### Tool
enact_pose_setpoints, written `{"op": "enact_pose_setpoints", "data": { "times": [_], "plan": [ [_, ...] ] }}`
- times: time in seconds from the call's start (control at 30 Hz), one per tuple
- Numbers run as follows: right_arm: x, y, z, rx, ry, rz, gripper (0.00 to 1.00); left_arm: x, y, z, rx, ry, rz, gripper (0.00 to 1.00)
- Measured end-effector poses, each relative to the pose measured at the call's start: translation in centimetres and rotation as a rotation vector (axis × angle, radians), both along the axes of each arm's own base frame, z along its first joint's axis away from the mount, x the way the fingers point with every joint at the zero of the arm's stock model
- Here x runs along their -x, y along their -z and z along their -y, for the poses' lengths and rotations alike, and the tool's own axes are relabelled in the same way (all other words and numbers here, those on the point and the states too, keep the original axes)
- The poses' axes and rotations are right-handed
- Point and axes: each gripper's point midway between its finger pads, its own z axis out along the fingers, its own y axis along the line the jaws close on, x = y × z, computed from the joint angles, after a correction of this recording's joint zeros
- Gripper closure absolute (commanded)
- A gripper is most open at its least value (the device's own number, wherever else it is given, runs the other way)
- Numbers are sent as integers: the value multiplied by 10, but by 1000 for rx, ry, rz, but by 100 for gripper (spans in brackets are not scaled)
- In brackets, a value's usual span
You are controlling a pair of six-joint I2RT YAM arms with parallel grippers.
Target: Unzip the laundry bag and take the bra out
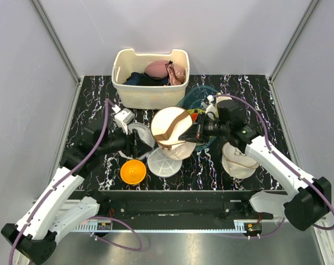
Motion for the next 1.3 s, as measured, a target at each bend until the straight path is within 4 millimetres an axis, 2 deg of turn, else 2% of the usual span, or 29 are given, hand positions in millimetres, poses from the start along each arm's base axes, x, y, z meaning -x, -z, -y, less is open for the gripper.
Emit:
{"op": "enact_pose_setpoints", "data": {
  "times": [0.03,0.07,0.17,0.37,0.57,0.83,0.93,1.3],
  "plan": [
    [-4,-2,-2,-8,8,-3,100,6,6,5,9,32,-18,35],
    [-9,-4,-4,-18,17,-4,100,11,10,9,19,58,-30,27],
    [-21,-8,-11,-51,41,-15,100,27,25,18,43,121,-78,20],
    [-37,-15,-21,-119,71,-47,100,25,26,26,97,133,-77,27],
    [-42,-27,-25,-169,81,-38,100,7,18,30,118,89,-24,30],
    [-44,-31,-26,-185,85,-36,100,-16,17,34,107,27,-13,35],
    [-44,-31,-26,-185,85,-37,100,-22,11,32,108,-2,10,35],
    [-44,-32,-26,-187,86,-40,100,-27,-12,39,183,2,58,52]
  ]
}}
